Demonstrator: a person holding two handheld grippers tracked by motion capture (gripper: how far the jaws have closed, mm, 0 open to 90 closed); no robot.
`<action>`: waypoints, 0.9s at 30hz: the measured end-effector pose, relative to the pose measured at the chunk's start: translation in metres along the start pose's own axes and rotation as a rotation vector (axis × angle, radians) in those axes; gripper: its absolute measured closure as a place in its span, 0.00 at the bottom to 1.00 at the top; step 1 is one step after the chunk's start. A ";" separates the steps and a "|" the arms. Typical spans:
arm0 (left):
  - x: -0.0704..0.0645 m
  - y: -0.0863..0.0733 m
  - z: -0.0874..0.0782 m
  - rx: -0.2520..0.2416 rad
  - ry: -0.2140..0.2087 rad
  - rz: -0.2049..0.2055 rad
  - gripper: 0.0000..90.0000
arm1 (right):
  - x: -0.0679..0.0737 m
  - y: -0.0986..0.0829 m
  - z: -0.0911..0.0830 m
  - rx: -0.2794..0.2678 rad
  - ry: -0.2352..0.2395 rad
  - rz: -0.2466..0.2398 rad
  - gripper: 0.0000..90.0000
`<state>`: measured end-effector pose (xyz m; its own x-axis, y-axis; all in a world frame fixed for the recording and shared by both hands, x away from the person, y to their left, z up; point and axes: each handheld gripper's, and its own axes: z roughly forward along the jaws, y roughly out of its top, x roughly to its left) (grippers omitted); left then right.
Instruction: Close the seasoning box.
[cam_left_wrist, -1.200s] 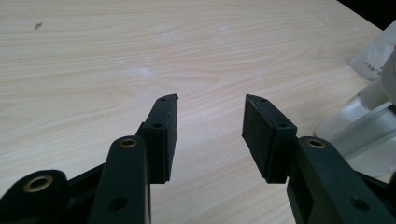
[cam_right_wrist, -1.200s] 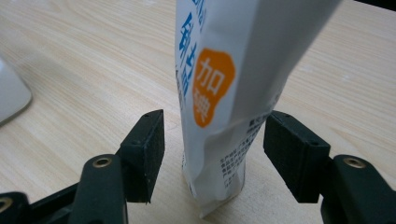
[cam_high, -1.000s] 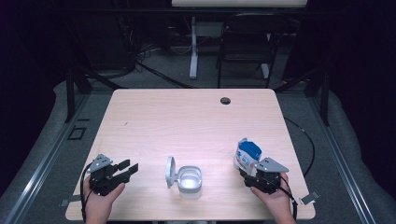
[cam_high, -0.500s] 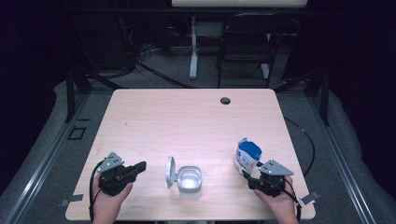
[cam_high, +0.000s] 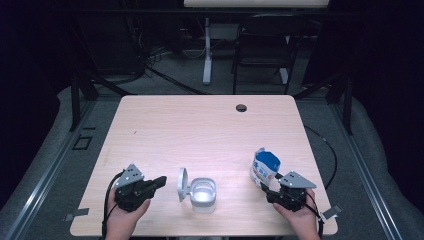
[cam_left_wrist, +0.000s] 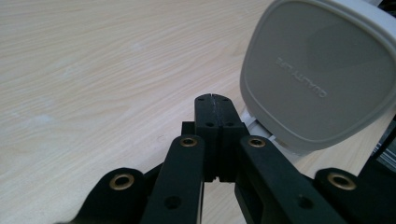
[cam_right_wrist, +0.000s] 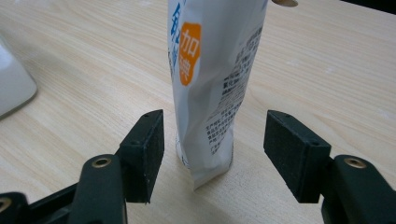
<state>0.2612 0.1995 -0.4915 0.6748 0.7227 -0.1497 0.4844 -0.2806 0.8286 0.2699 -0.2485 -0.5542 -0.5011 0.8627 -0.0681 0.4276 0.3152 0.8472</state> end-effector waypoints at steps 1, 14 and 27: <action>-0.001 0.001 0.000 0.002 -0.004 0.007 1.00 | 0.000 0.000 0.000 0.005 0.001 -0.002 0.42; -0.021 0.009 0.003 -0.002 -0.069 0.052 1.00 | 0.003 0.001 -0.001 0.007 -0.011 0.006 0.42; -0.039 0.016 0.005 -0.009 -0.107 0.088 1.00 | 0.003 0.002 -0.001 0.003 -0.013 0.013 0.42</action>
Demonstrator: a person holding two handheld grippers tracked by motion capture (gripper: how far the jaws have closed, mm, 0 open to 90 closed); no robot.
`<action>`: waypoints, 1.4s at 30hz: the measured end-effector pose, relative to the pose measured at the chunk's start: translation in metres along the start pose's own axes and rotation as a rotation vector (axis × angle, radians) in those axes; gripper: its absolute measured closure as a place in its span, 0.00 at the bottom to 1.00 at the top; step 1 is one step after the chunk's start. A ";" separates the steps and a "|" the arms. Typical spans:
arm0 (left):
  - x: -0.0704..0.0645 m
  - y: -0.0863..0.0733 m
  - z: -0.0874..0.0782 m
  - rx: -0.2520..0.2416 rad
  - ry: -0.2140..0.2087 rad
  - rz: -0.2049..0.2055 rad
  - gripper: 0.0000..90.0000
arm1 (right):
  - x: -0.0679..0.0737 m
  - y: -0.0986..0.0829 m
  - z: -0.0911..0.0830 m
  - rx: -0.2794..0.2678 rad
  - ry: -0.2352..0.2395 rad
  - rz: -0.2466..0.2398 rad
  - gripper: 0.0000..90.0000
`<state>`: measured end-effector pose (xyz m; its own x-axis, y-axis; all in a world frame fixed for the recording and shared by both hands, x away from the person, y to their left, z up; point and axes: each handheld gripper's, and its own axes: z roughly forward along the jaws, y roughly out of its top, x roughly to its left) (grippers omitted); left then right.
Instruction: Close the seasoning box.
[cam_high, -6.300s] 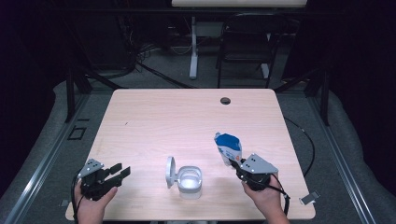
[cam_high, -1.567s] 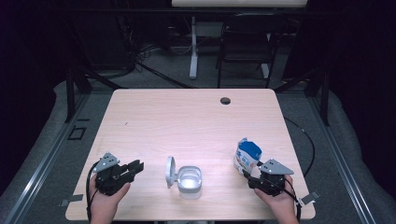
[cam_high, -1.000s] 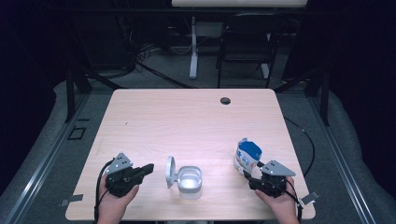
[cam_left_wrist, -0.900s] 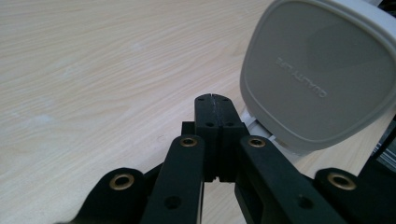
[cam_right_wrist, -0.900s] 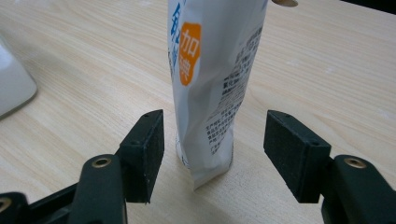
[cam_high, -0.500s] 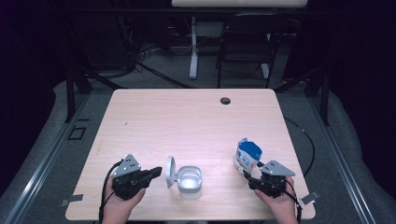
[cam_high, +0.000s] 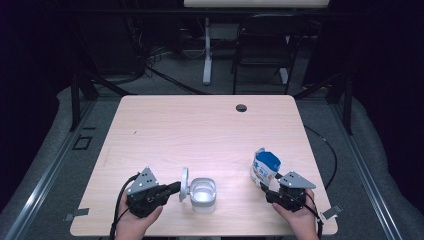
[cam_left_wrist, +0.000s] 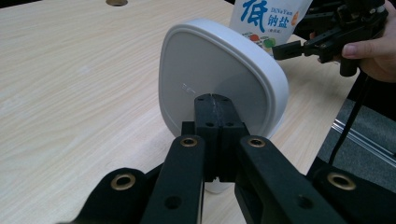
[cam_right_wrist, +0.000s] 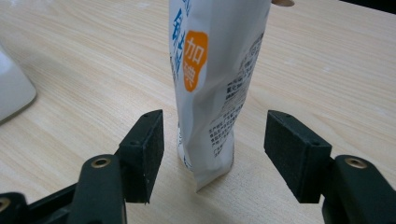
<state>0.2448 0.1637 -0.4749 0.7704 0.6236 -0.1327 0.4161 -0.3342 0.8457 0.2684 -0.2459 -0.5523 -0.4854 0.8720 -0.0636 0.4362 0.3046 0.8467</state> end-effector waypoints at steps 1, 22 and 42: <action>-0.002 0.001 0.001 -0.002 -0.003 0.000 1.00 | 0.000 0.000 0.000 0.000 0.000 -0.001 0.42; -0.021 0.002 0.017 0.033 -0.074 0.038 1.00 | 0.001 0.001 0.000 0.000 0.001 -0.003 0.42; 0.001 0.002 -0.006 -0.019 -0.020 -0.011 1.00 | 0.001 0.001 -0.001 0.003 0.000 -0.008 0.42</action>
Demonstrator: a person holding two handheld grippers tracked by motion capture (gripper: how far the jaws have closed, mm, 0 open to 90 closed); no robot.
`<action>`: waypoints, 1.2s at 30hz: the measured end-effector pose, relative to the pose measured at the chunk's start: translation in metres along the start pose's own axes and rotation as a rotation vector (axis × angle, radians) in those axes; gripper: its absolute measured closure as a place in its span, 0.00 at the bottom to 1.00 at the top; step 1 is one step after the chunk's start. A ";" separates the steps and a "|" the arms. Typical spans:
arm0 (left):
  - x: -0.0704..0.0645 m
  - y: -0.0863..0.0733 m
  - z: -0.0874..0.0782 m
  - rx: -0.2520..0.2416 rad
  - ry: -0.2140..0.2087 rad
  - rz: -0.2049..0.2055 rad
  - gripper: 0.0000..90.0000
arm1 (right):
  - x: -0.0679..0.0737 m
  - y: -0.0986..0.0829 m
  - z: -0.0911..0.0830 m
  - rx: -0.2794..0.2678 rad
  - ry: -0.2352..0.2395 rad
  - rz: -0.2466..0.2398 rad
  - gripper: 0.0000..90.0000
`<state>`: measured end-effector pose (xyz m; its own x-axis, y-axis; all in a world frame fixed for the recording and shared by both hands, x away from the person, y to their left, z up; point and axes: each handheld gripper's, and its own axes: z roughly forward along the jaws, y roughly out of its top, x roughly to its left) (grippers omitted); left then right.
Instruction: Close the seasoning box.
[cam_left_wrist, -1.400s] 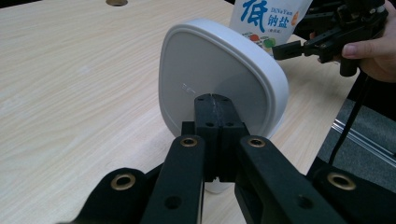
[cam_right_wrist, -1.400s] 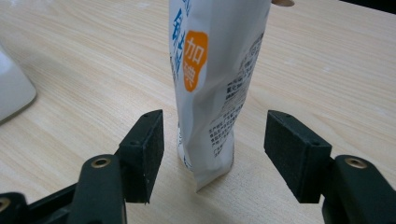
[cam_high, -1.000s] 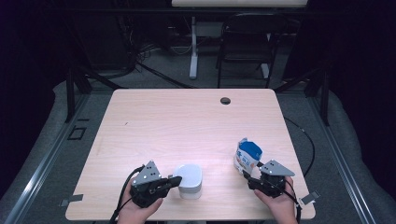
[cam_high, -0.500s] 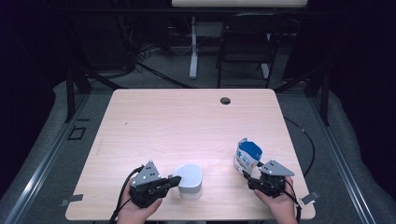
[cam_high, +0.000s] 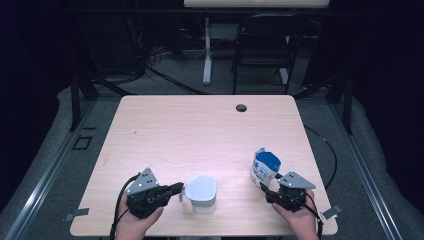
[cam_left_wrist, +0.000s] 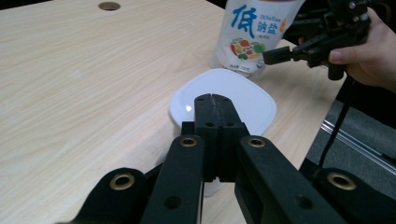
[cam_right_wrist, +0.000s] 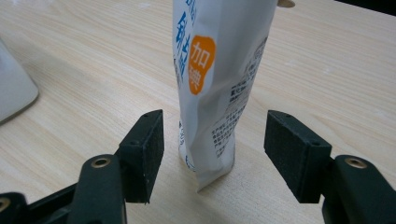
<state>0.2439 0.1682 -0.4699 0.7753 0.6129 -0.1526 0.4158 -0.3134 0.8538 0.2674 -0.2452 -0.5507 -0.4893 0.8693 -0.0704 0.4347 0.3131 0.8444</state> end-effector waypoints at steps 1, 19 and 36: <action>0.002 0.000 -0.002 -0.002 0.004 -0.006 1.00 | 0.000 0.000 0.000 0.001 0.001 0.001 0.42; 0.062 -0.024 -0.033 -0.024 0.156 -0.148 1.00 | 0.001 -0.001 0.000 0.002 0.006 0.002 0.42; 0.108 -0.074 -0.023 0.082 0.297 -0.260 0.90 | 0.004 -0.001 0.002 0.016 0.015 -0.008 0.42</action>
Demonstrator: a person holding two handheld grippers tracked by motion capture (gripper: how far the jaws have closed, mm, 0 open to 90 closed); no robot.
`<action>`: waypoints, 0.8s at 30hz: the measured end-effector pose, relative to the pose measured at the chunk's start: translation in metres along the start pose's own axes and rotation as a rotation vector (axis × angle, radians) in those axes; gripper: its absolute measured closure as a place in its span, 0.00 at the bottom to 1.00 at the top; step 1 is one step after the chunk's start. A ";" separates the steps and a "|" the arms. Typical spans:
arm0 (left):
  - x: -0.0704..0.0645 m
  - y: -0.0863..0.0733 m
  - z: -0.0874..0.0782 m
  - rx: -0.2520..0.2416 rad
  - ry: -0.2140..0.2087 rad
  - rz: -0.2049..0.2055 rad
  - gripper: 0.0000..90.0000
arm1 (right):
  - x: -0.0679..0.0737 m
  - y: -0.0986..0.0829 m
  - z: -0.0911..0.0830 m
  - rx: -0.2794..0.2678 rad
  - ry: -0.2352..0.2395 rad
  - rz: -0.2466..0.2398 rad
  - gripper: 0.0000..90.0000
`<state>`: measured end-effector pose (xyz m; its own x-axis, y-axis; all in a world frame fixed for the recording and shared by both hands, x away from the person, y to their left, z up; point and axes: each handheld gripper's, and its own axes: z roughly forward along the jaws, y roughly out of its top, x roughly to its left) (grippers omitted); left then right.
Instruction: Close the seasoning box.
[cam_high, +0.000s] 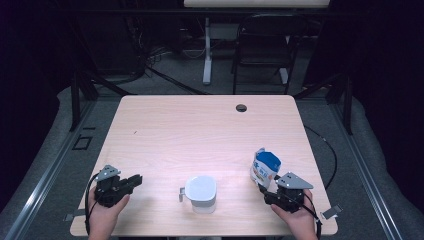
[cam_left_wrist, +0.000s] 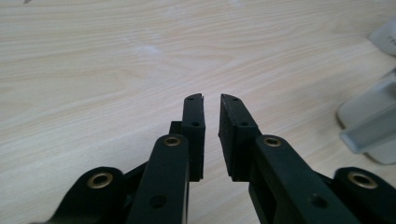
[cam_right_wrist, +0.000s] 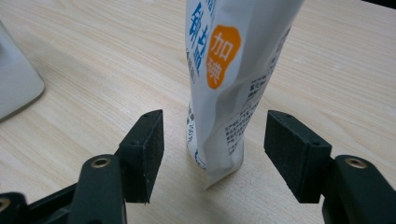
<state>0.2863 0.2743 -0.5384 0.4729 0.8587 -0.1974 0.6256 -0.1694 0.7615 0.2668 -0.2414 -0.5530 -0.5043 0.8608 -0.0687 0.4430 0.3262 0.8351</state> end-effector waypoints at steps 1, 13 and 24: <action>0.002 -0.002 0.001 -0.005 0.016 -0.004 0.89 | 0.000 0.000 0.000 -0.002 -0.001 -0.001 0.42; 0.019 -0.015 0.005 -0.043 0.140 -0.042 0.59 | 0.005 0.000 0.004 0.012 -0.004 -0.011 0.42; 0.025 -0.019 0.005 -0.042 0.165 -0.071 0.52 | 0.005 -0.001 0.005 0.026 0.000 -0.019 0.42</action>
<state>0.2893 0.2970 -0.5609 0.3179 0.9362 -0.1503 0.6254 -0.0879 0.7754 0.2681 -0.2355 -0.5569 -0.5131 0.8542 -0.0842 0.4525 0.3526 0.8191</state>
